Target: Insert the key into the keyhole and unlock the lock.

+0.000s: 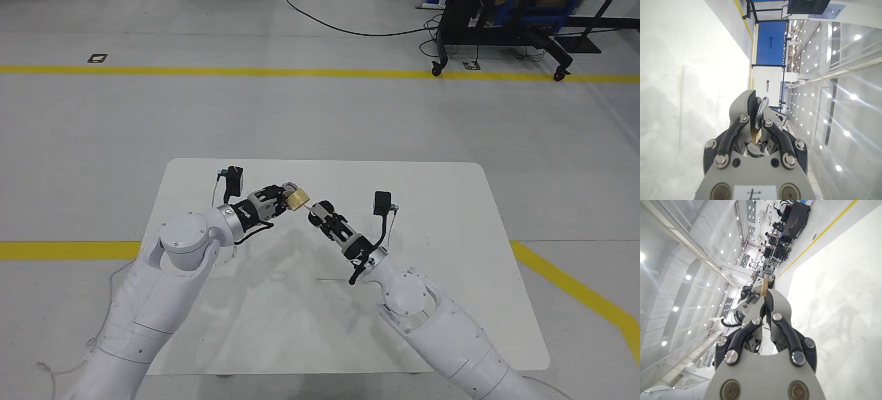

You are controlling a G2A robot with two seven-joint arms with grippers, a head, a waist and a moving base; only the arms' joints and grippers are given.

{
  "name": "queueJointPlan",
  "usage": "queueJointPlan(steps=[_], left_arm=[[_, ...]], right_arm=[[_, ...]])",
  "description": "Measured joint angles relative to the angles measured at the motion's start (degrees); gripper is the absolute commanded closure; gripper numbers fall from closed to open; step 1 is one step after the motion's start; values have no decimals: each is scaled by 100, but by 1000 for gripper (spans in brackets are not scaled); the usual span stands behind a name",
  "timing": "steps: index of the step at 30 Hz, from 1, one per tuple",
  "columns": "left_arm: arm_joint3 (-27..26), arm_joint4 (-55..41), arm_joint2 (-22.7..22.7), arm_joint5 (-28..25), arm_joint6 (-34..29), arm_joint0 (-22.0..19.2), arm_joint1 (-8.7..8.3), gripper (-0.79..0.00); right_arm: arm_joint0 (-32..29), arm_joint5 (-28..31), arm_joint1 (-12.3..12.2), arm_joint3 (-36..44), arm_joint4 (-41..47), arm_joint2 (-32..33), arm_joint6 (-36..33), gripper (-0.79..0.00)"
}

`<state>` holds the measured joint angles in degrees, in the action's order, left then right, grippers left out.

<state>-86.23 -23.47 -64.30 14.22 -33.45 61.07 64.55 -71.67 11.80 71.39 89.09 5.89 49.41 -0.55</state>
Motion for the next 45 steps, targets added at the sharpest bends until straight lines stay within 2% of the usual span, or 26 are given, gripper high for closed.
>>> queueJointPlan(steps=[8, 14, 23, 30, 31, 32, 33, 45], left_arm=[[-39, 68, 6, -99, 101, 36, 24, 0], [-132, 357, 75, -371, 298, 90, 45, 0], [-135, 345, 90, -384, 312, 116, 80, 0], [-119, 453, 128, -255, 164, 90, 91, 0], [-114, 458, 127, -243, 154, 87, 93, 0], [-109, 459, 125, -232, 149, 85, 95, 0], [-105, 459, 121, -222, 146, 83, 97, 0], [-77, 412, 32, -108, 154, 82, 116, 0]], right_arm=[[-118, -7, 62, 89, -363, 45, 323, 0], [-198, -61, 113, 176, -628, 43, 520, 0], [-309, -196, 196, 253, -1234, 1, 942, 0], [-352, -194, 260, 268, -1284, 28, 1006, 0], [-355, -192, 269, 267, -1272, 38, 992, -89], [-358, -189, 277, 266, -1249, 46, 971, -391], [-359, -187, 284, 263, -1222, 57, 947, -785], [-406, -101, 323, 280, -1019, 289, 806, -785]])
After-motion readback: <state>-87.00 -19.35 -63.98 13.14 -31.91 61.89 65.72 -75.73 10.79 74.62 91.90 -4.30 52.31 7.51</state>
